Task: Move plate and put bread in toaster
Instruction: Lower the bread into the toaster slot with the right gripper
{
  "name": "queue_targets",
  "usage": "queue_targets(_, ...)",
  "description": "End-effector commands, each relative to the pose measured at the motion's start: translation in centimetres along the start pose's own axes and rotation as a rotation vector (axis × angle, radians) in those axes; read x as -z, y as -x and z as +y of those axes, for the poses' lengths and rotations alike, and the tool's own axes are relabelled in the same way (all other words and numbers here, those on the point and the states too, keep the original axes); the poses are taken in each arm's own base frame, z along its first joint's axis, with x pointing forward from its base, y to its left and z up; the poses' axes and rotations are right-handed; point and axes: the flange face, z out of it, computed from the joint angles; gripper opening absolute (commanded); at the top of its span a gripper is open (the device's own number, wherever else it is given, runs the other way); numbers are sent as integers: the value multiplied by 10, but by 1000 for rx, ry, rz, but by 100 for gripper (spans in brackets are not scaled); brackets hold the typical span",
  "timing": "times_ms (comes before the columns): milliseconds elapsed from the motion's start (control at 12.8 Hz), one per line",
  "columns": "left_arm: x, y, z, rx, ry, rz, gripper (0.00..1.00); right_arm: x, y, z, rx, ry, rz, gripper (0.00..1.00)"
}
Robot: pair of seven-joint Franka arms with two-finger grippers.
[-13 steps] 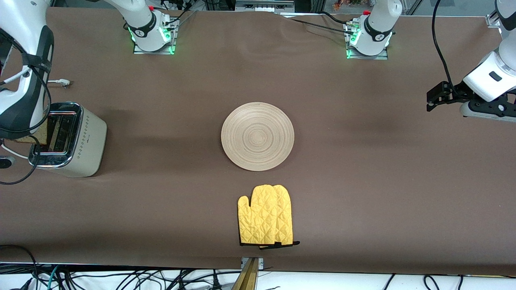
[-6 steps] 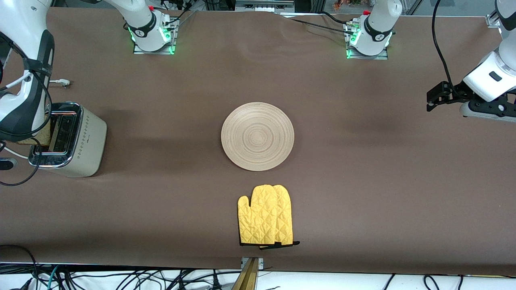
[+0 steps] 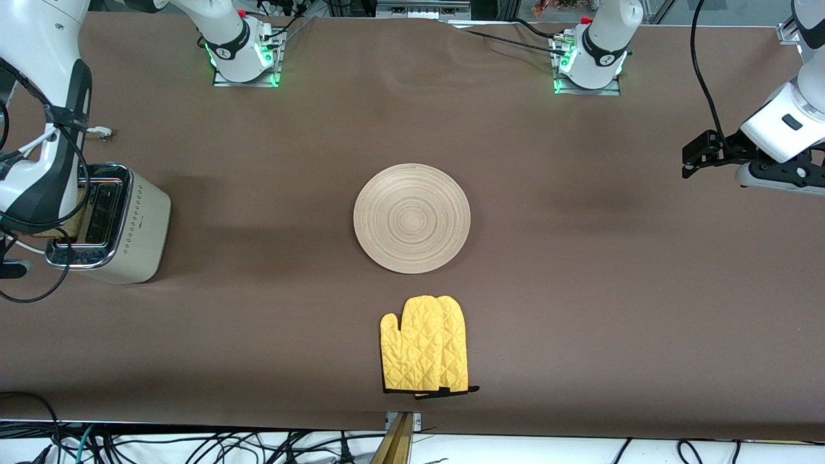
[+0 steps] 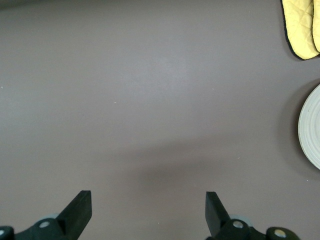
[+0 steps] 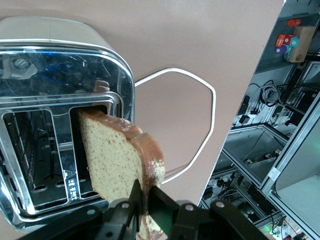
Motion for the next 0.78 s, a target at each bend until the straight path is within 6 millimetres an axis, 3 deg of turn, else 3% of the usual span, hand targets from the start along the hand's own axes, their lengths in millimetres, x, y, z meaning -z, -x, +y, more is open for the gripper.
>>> queue_targets(0, 5, 1, 0, 8, 23, 1, 100, 7, 0, -6, -1, -9, 14, 5)
queue_targets(705, 5, 1, 1, 6, 23, 1, 100, -1, -19, -30, 1, -56, 48, 6)
